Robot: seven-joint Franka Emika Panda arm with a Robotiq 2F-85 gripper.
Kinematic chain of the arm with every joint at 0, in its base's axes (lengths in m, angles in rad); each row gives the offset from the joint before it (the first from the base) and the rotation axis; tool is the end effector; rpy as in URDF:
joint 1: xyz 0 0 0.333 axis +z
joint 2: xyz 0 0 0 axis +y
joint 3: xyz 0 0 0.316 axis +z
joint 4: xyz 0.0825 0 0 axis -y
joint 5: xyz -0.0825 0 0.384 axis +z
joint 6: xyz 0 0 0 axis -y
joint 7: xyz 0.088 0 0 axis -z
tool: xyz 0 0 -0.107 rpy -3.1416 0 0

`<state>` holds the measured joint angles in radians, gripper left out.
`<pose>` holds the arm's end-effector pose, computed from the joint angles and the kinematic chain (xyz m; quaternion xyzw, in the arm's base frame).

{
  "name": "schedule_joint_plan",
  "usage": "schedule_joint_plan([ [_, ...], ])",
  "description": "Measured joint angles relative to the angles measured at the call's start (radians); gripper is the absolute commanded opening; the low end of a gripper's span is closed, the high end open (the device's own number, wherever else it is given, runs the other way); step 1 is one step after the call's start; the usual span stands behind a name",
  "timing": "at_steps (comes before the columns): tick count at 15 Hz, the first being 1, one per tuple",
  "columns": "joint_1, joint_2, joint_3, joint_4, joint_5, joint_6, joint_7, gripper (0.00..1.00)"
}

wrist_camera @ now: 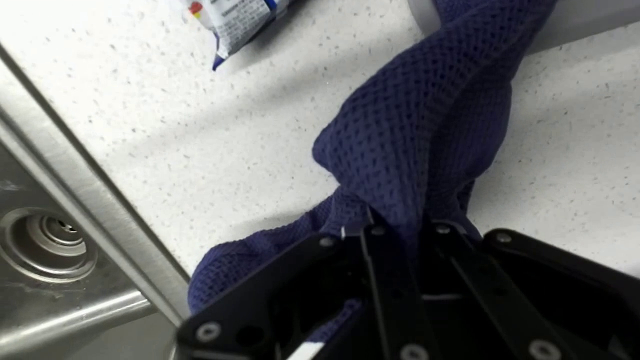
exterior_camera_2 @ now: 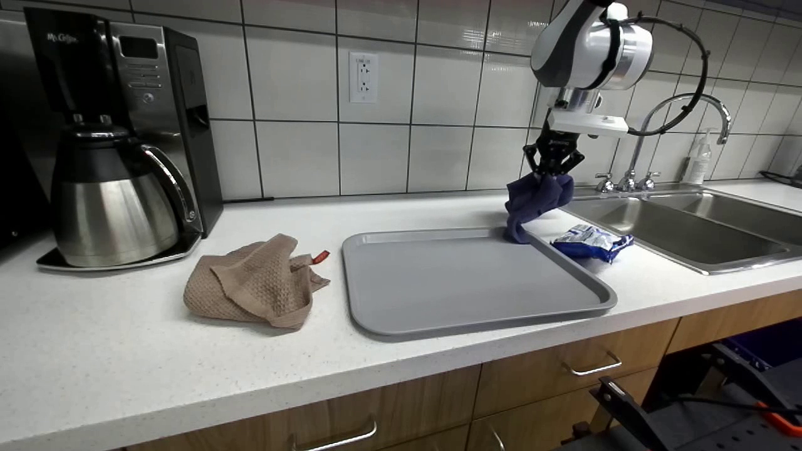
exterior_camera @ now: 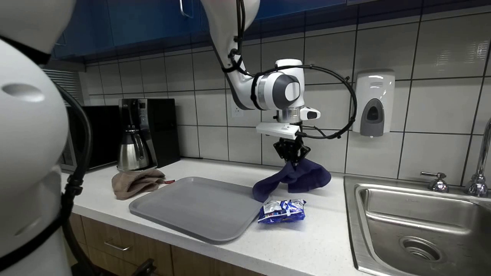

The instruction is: Remove the towels from the tray

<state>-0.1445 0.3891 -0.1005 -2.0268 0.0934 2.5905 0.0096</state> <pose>0.5998 -0.1494 0.2727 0.9834 -0.1582 0.0891 0.0012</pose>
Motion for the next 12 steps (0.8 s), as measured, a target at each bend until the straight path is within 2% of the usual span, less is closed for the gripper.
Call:
schedule_joint_plan([
  [12,-0.036,0.147,0.001,0.206,0.002,-0.022,0.0,0.03],
])
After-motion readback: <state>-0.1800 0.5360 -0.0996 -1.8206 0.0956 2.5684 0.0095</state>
